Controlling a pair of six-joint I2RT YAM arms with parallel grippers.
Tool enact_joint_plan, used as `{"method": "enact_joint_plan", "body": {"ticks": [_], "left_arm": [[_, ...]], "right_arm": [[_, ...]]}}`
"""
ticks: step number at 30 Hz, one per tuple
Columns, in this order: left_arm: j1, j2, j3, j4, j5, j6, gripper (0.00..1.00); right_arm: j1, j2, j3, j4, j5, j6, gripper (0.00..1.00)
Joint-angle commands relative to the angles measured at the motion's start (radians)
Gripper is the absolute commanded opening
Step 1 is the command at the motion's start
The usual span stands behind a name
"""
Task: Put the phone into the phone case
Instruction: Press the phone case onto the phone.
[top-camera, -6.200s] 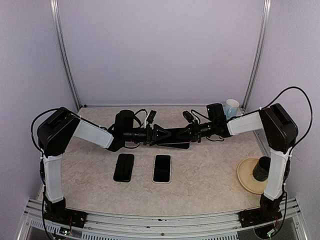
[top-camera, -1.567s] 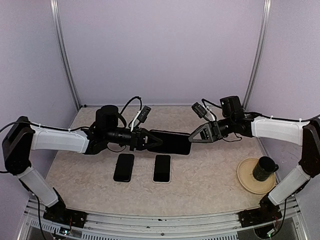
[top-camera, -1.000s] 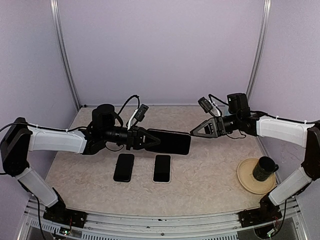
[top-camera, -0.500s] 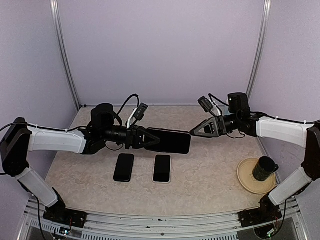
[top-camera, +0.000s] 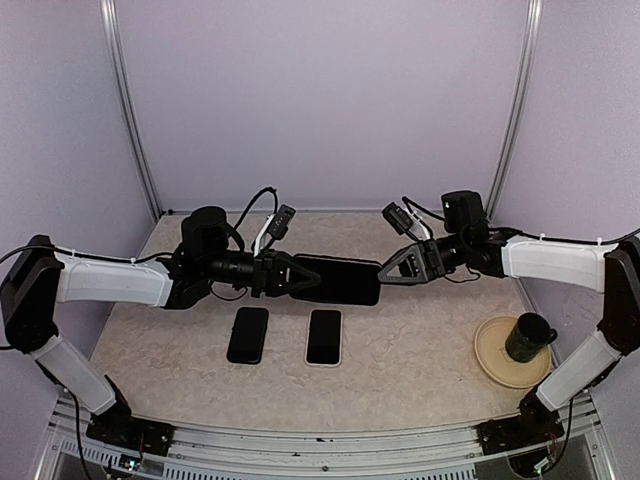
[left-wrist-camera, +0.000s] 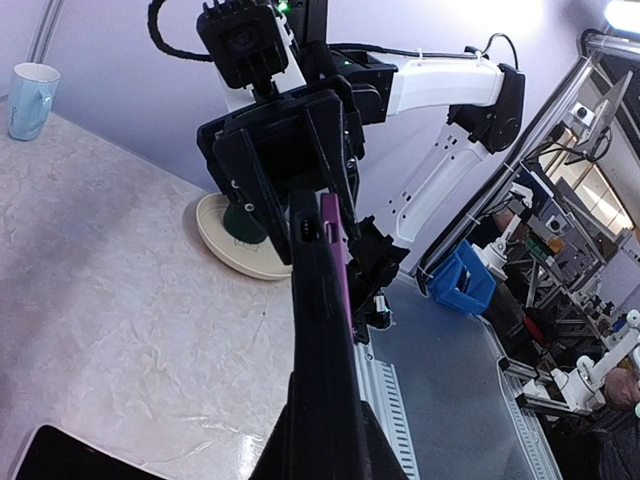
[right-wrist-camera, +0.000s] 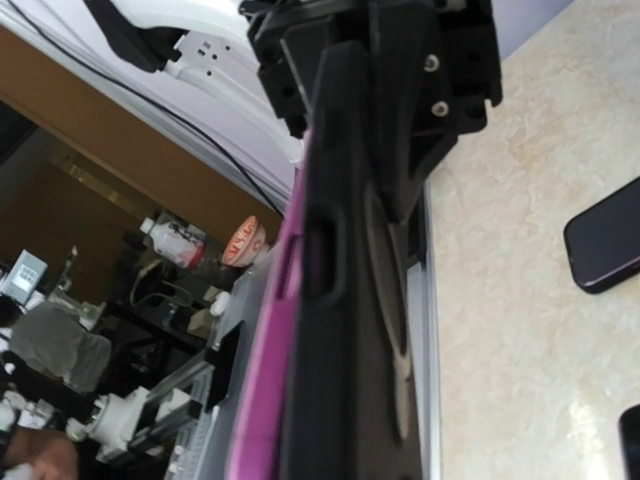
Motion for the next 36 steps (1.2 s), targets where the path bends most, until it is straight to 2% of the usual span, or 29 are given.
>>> {"method": "enact_joint_plan", "body": {"ticks": [1,15,17,22,27,34,36], "left_arm": [[-0.006,0.000,0.023,0.022,-0.023,0.023,0.00],[-0.009,0.020,0.039,-0.043,-0.087,0.046,0.01],[-0.009,0.025,0.044,-0.045,-0.092,0.042,0.05],[-0.009,0.037,0.045,-0.049,-0.108,0.031,0.06],[-0.009,0.036,0.032,-0.032,-0.111,0.017,0.00],[-0.008,0.024,-0.003,0.025,-0.159,-0.037,0.00],[-0.006,0.017,-0.018,0.052,-0.182,-0.062,0.00]], "right_arm": [[0.010,0.008,0.027,0.015,-0.023,-0.002,0.27],[0.010,0.011,0.040,-0.038,0.014,-0.038,0.00],[0.010,0.012,0.049,-0.052,0.033,-0.045,0.00],[0.009,0.009,0.055,-0.053,0.070,-0.044,0.00],[0.010,0.001,0.049,-0.046,0.094,-0.026,0.00],[0.010,-0.004,0.028,-0.008,0.100,0.009,0.00],[0.010,-0.007,0.018,0.007,0.099,0.023,0.04]]}}
